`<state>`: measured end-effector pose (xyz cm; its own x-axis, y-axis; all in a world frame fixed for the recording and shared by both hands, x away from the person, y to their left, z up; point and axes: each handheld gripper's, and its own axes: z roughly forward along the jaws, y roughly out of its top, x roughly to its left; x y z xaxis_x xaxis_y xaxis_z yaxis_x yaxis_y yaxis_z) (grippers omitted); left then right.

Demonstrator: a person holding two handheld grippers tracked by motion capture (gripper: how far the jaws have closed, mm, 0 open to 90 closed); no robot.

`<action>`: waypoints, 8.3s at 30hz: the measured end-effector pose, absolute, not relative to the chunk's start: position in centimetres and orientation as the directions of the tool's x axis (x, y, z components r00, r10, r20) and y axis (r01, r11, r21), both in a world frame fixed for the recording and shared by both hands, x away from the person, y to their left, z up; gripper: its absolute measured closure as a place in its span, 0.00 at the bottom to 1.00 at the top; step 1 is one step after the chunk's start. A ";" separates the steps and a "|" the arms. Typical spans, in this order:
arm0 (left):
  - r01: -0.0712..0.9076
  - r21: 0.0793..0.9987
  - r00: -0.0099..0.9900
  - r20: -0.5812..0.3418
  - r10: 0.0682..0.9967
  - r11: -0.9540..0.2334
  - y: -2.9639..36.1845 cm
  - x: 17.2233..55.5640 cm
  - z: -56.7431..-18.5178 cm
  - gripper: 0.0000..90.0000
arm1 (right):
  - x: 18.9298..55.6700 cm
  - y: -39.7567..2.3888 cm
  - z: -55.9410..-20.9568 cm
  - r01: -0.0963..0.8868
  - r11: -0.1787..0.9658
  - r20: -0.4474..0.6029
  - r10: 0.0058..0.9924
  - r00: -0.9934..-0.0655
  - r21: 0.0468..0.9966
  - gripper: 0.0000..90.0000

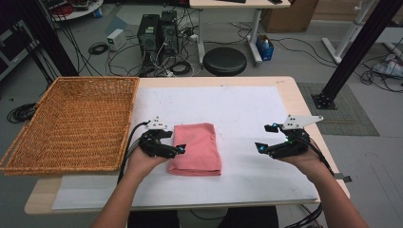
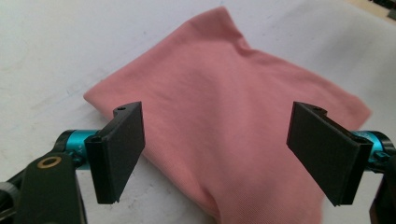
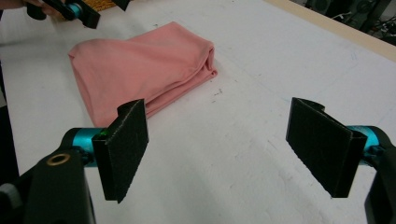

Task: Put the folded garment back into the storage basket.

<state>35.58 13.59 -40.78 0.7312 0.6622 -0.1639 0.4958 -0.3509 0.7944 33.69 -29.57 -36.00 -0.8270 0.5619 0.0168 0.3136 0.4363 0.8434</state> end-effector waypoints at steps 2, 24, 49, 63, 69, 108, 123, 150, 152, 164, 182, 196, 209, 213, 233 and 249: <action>0.517 0.785 0.717 -0.178 0.674 -0.342 13.3 36.0 -41.5 0.21 | 33.8 -29.8 -36.1 0.313 0.433 0.018 0.562 -0.827 0.845 0.23; 0.609 0.749 0.609 -0.232 0.758 -0.260 12.6 36.7 -45.2 0.16 | 33.9 -30.1 -37.0 0.344 0.441 0.021 0.589 -0.808 0.829 0.23; 0.492 0.783 0.742 -0.150 0.653 -0.380 9.6 35.5 -45.1 0.68 | 34.4 -27.9 -37.1 0.319 0.474 0.004 0.553 -0.833 0.820 0.23; 0.498 0.815 0.761 -0.247 0.600 -0.296 10.9 35.5 -44.0 0.80 | 34.3 -28.1 -37.3 0.339 0.473 0.014 0.567 -0.824 0.813 0.23; 0.491 0.838 0.766 -0.285 0.576 -0.239 12.2 35.0 -42.4 0.81 | 34.4 -27.7 -37.0 0.328 0.468 0.010 0.563 -0.827 0.821 0.23; 0.326 0.943 0.743 -0.210 0.636 -0.070 26.3 32.0 -28.7 0.82 | 35.0 -26.0 -36.5 0.320 0.479 0.010 0.544 -0.839 0.817 0.23; 0.329 0.944 0.647 -0.208 0.733 -0.022 34.3 31.0 -27.5 0.82 | 35.3 -24.7 -36.7 0.323 0.487 0.010 0.542 -0.840 0.812 0.23; 0.378 0.925 0.611 -0.274 0.743 0.031 37.7 31.3 -30.2 0.81 | 35.5 -23.6 -37.5 0.342 0.486 0.017 0.557 -0.830 0.804 0.23; 0.383 0.923 0.610 -0.266 0.746 0.016 37.5 31.5 -30.4 0.81 | 35.5 -23.6 -37.4 0.348 0.483 0.020 0.562 -0.827 0.804 0.23; 0.421 0.906 0.624 -0.329 0.709 0.050 38.1 32.5 -32.2 0.81 | 35.7 -23.7 -37.5 0.350 0.480 0.020 0.567 -0.823 0.805 0.23; 0.457 0.889 0.436 -0.255 0.863 0.032 40.6 32.6 -33.8 0.47 | 36.2 -22.8 -37.3 0.346 0.493 0.016 0.557 -0.831 0.799 0.23; 0.461 0.888 0.453 -0.223 0.863 -0.012 38.9 32.4 -33.9 0.40 | 36.0 -23.2 -37.3 0.340 0.485 0.014 0.559 -0.829 0.805 0.23; 0.469 0.881 0.515 -0.220 0.828 -0.057 35.4 33.3 -33.4 0.32 | 35.8 -24.6 -37.1 0.341 0.472 0.014 0.569 -0.822 0.813 0.23; 0.484 0.872 0.529 -0.221 0.819 -0.078 34.6 33.8 -33.7 0.31 | 35.8 -25.3 -37.0 0.338 0.465 0.015 0.571 -0.821 0.818 0.23; 0.431 0.879 0.698 -0.180 0.693 -0.206 26.7 35.1 -29.9 0.20 | 35.9 -28.2 -35.7 0.338 0.445 0.012 0.591 -0.806 0.829 0.23; 0.388 0.876 0.803 -0.168 0.572 -0.287 19.6 37.2 -29.9 0.17 | 36.6 -28.9 -35.6 0.363 0.430 0.026 0.615 -0.788 0.826 0.23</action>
